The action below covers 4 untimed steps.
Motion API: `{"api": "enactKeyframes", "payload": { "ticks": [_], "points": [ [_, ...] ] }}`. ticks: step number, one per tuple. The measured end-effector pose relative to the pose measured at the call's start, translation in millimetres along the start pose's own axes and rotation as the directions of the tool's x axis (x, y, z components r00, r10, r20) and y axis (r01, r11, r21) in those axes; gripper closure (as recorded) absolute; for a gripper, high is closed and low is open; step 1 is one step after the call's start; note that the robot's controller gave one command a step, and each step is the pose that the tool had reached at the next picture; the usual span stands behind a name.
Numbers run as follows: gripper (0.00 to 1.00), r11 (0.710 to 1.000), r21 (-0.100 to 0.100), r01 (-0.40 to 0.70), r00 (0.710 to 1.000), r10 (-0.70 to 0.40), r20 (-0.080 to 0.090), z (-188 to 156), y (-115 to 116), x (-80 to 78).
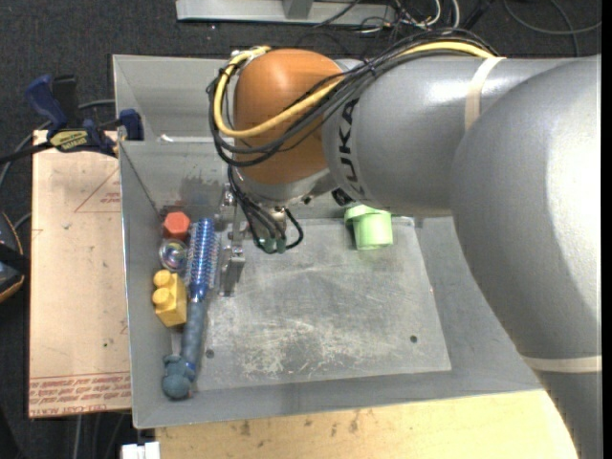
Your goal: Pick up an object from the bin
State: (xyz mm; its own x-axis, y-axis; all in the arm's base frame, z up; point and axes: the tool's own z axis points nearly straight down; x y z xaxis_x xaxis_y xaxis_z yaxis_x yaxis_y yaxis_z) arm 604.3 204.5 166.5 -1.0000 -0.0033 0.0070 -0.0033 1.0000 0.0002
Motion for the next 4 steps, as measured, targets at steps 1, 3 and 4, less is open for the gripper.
{"api": "enactKeyframes", "payload": {
  "ticks": [1, 3, 4],
  "points": [
    [0.00, 0.959, 0.001, 0.285, 0.958, -0.285, 0.012, 61, 7, -10.0],
    [0.00, 0.321, 0.004, 0.947, 0.321, -0.947, 0.003, 68, 47, 80.2],
    [0.00, 0.200, 0.013, 0.980, 0.200, -0.980, -0.002, 92, 45, 79.9]
  ]
}}
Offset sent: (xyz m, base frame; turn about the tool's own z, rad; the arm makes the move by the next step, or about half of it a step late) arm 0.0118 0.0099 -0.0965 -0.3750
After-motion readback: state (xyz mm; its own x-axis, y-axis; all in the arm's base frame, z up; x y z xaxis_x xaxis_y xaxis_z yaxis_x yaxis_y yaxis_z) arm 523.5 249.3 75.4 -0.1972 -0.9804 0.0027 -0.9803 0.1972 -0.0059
